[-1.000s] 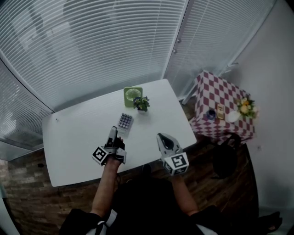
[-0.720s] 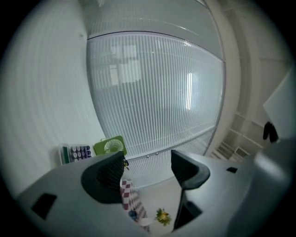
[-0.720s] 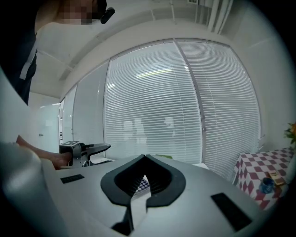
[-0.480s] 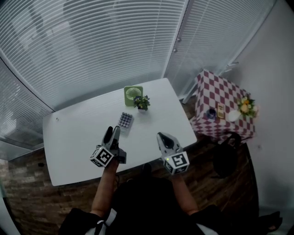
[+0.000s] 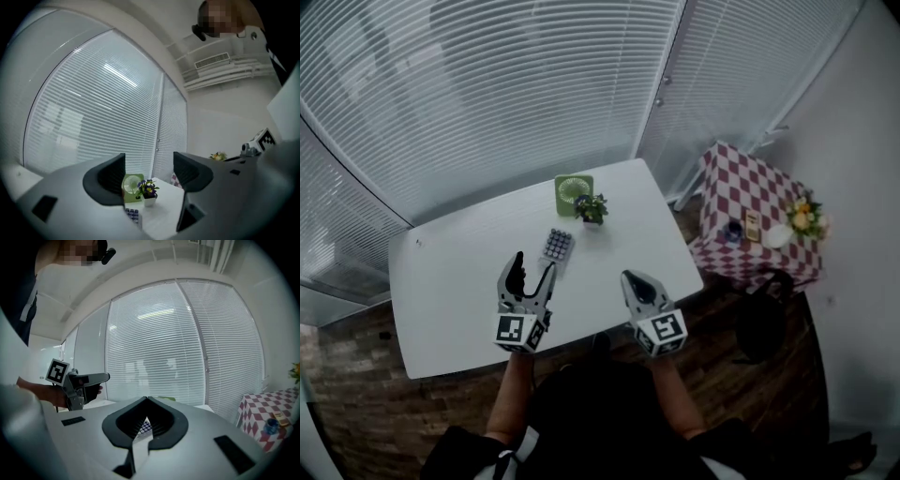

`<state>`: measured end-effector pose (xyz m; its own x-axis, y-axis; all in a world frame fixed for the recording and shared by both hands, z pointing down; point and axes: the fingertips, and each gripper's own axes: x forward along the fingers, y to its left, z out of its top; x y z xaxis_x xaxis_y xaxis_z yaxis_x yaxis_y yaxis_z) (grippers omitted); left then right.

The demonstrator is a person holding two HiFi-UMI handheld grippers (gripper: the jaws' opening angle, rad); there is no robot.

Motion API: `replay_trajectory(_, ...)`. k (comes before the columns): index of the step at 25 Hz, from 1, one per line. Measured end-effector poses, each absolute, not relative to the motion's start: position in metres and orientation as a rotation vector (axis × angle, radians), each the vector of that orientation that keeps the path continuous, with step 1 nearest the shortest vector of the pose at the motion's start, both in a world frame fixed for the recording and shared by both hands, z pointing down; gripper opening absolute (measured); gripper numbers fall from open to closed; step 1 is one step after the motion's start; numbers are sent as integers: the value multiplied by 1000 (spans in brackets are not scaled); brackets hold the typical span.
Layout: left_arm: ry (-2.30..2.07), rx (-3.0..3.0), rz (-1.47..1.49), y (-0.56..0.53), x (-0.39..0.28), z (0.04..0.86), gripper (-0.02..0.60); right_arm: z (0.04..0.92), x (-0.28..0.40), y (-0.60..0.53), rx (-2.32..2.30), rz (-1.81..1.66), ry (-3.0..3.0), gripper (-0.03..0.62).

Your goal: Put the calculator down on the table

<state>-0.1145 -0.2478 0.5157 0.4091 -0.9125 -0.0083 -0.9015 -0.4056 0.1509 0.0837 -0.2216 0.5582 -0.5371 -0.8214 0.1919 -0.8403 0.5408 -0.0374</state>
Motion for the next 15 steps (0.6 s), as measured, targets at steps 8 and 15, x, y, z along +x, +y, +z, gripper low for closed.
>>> replay_trajectory(8,-1696,2632,-59,-236,-110,504,298,557,83,-220,1413,192,-2639,6)
replay_trajectory(15,-1720,2572,-42,-240,-120,512,296,556,77,-219,1395,222,-2644,6)
